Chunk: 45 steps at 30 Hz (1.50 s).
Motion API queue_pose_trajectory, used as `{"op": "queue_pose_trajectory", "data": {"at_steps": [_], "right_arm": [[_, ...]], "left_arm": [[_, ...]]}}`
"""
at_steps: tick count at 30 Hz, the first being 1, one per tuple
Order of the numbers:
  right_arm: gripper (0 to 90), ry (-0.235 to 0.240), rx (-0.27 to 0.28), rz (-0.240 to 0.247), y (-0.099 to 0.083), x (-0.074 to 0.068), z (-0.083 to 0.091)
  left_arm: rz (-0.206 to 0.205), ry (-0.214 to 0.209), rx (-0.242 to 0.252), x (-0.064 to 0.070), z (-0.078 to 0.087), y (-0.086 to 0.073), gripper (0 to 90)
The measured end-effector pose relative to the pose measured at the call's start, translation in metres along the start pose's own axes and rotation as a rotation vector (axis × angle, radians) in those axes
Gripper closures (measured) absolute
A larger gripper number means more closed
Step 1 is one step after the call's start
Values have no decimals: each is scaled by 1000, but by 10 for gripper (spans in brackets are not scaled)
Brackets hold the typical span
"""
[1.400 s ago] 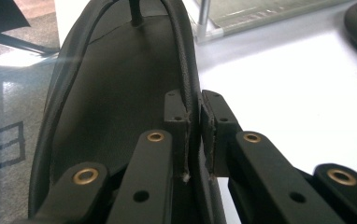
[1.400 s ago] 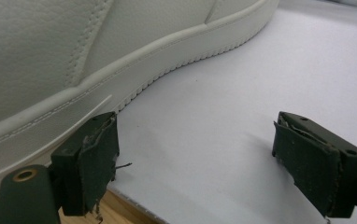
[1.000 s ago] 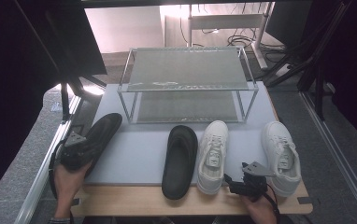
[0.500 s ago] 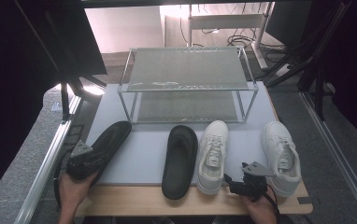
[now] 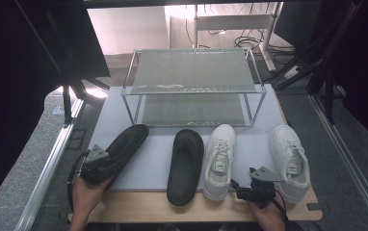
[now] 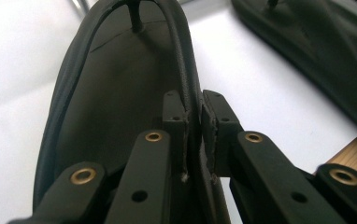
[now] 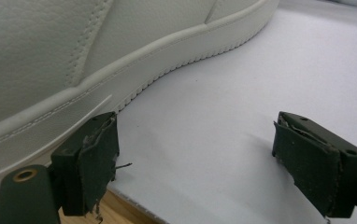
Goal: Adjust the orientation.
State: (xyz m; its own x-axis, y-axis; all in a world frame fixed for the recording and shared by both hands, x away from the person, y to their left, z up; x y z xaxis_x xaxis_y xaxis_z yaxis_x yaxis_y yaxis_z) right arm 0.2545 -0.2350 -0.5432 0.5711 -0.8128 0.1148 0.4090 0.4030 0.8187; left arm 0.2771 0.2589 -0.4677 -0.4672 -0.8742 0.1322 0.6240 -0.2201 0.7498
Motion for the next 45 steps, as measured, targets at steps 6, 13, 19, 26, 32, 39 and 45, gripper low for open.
{"op": "queue_pose_trajectory", "data": {"at_steps": [6,13,19,26,32,39,45], "right_arm": [[148,0,0,0,0,0,0],[148,0,0,-1,0,0,0],[148,0,0,-1,0,0,0],[148,0,0,-1,0,0,0],[148,0,0,-1,0,0,0],[148,0,0,-1,0,0,0],[148,1,0,-1,0,0,0]], "left_arm": [[-12,-15,11,11,-13,9,800],[-16,-14,19,20,-27,18,793],[-4,-8,23,22,-37,24,805],[1,-10,22,25,-51,33,821],[17,-7,33,25,-61,41,826],[25,11,41,27,-77,50,835],[32,37,48,30,-93,60,839]]}}
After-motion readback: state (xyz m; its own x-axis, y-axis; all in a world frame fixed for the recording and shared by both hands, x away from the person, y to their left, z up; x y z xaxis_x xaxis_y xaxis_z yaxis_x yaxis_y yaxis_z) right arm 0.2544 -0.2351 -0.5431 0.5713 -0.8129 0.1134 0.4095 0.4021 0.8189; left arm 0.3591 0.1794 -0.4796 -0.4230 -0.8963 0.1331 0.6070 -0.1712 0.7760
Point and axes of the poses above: each handheld gripper's, and its own axes: z roughly backward along the jaws, y roughly out of its top, x roughly to its right, the point moved 1 cm from there along -z, roughly forward along the jaws, and after that the axes turned 8 degrees about z, right-handed, at the moved point
